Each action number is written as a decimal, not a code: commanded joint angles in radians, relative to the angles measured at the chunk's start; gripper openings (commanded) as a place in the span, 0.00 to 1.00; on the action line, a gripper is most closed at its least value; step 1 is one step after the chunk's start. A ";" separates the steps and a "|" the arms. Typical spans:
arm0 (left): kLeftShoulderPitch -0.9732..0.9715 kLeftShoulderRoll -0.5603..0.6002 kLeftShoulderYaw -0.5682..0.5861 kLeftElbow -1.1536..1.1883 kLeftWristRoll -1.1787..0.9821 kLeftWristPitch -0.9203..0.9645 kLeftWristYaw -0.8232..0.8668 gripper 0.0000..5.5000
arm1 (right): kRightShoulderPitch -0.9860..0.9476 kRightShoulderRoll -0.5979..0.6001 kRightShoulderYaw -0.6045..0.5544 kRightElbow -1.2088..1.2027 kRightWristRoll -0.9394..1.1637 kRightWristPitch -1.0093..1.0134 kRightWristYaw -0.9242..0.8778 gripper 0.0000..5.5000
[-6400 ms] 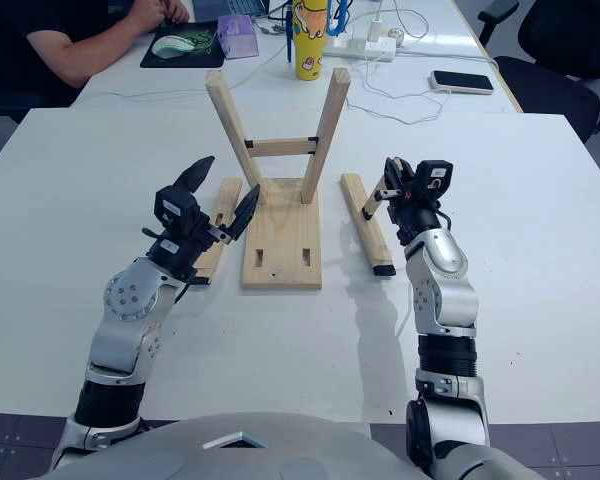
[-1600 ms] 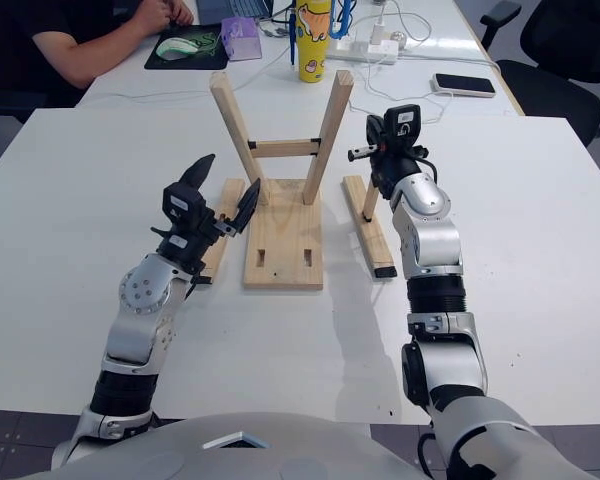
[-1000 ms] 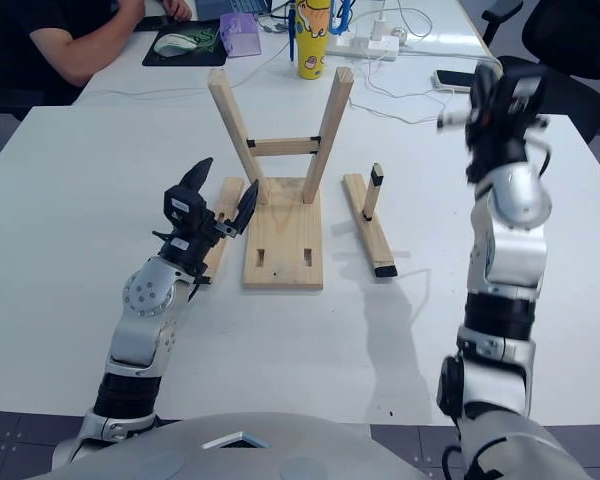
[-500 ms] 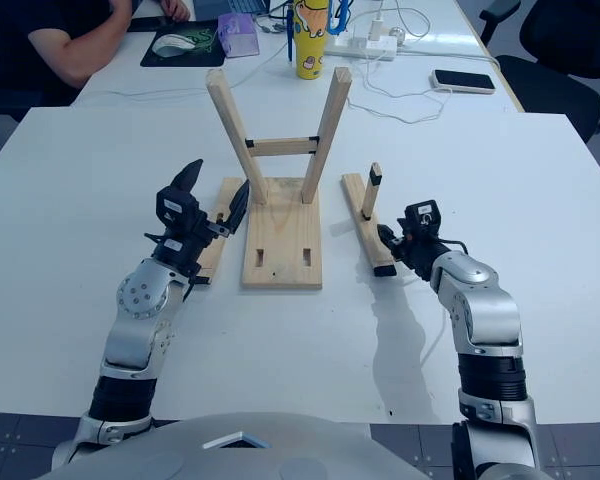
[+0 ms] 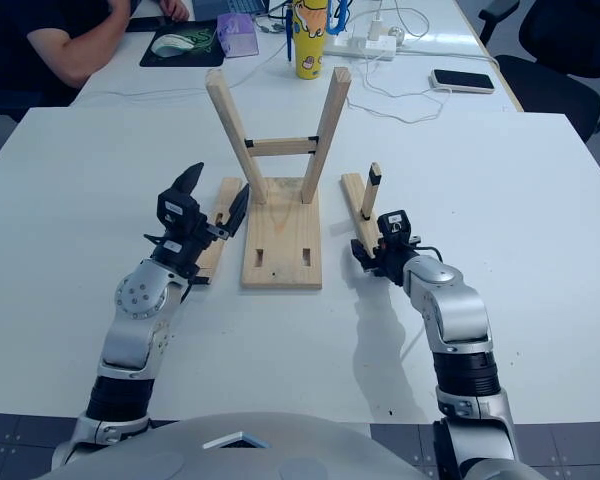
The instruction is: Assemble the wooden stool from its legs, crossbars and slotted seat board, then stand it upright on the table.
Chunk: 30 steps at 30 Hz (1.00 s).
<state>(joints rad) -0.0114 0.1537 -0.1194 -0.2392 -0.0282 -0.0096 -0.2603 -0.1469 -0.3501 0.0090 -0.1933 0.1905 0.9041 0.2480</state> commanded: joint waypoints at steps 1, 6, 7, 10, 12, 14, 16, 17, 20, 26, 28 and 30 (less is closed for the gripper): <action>-0.014 0.002 -0.007 0.011 0.009 0.000 -0.003 0.75 | -0.032 0.006 -0.003 0.046 -0.024 -0.010 -0.018 0.72; -0.012 -0.001 -0.006 0.010 0.014 -0.001 0.007 0.75 | -0.064 -0.005 -0.006 0.096 -0.007 0.011 0.028 0.71; -0.013 0.000 -0.006 0.011 0.023 -0.002 0.014 0.75 | -0.063 -0.017 0.007 0.099 -0.010 0.011 0.043 0.69; -0.019 0.000 0.002 0.028 0.051 0.000 0.042 0.75 | -0.050 -0.032 0.025 0.092 -0.016 0.023 0.065 0.60; -0.020 -0.003 0.012 0.038 0.064 0.005 0.063 0.75 | -0.038 -0.031 0.025 0.089 -0.015 0.033 0.072 0.54; -0.020 -0.005 0.019 0.048 0.075 0.016 0.082 0.75 | -0.016 -0.037 0.035 0.084 -0.021 0.031 0.078 0.48; -0.023 -0.006 0.019 0.063 0.084 0.019 0.091 0.75 | 0.002 -0.041 0.043 0.073 -0.028 0.027 0.080 0.42; -0.025 -0.012 0.021 0.073 0.079 0.014 0.093 0.75 | 0.007 -0.043 0.046 0.069 -0.034 0.019 0.078 0.39; -0.023 -0.012 0.022 0.087 0.046 0.019 0.063 0.75 | 0.017 -0.049 0.020 0.071 -0.043 -0.016 0.064 0.37; -0.005 0.000 0.038 0.060 -0.049 0.059 -0.014 0.75 | 0.072 -0.208 -0.085 0.016 0.054 -0.057 0.260 0.37; 0.004 -0.002 0.064 0.045 -0.108 0.083 -0.036 0.75 | 0.060 -0.307 -0.125 0.017 0.115 -0.038 0.391 0.37; 0.006 -0.013 0.092 0.037 -0.195 0.127 -0.063 0.75 | 0.038 -0.403 -0.167 0.043 0.194 -0.018 0.537 0.37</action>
<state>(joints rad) -0.0156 0.1447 -0.0559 -0.1805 -0.1505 0.0702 -0.2983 -0.0736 -0.6571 -0.1135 -0.1545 0.3144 0.8694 0.6567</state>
